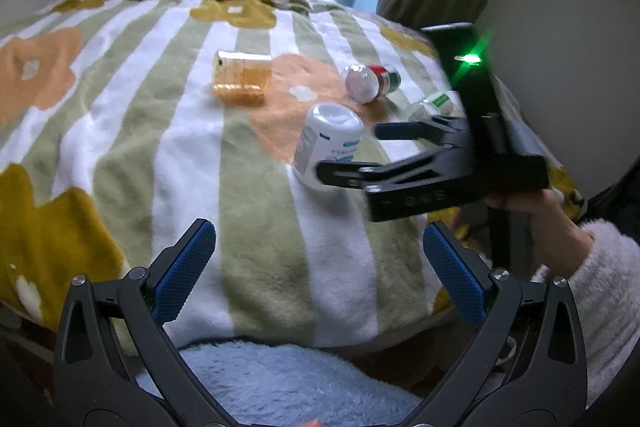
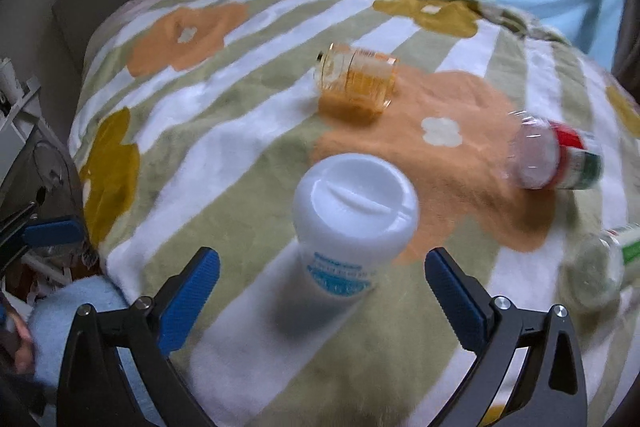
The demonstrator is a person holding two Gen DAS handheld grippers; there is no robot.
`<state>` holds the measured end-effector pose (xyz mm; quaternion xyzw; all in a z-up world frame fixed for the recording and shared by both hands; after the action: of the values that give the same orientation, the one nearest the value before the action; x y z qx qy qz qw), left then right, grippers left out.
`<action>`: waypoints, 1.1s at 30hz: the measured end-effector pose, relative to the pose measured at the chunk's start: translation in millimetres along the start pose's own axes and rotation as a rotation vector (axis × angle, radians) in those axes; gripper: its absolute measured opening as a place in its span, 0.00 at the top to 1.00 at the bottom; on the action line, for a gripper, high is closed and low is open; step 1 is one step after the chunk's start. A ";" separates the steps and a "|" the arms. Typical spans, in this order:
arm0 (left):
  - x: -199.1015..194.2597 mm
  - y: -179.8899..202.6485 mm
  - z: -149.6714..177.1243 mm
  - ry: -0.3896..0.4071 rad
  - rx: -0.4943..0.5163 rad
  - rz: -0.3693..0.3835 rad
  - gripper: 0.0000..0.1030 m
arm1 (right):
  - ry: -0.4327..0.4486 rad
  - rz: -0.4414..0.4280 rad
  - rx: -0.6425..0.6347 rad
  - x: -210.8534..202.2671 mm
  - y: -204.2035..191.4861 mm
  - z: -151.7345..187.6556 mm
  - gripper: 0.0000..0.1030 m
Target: Flip cup upside down
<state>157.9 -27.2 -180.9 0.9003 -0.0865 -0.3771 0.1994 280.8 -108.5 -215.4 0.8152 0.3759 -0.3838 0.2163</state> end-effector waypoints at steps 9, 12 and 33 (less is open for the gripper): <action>-68.8 22.3 -51.8 0.237 0.091 -0.082 0.00 | 0.238 0.247 0.179 -133.3 -10.1 -0.8 0.01; -90.7 35.7 -70.3 0.298 0.118 -0.076 0.00 | 0.337 0.362 0.236 -185.8 -18.4 0.3 0.01; -166.2 58.6 -51.3 0.527 0.197 -0.146 0.00 | 0.515 0.716 0.296 -283.4 -75.7 36.2 0.01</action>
<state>77.7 -14.4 -16.3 0.9861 -0.0030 -0.1333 0.0989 85.3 -211.2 -19.0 0.9846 0.0534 -0.1197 0.1159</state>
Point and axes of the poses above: each gripper's, at about its wrist camera, not at the fingertips, and x roughly the way its jaws point, y to its right, z to its underside, the point moved 6 cm from there along x, roughly the way its jaws point, and after that the axes turned 13 degrees about -x, right-handed, at the moved point
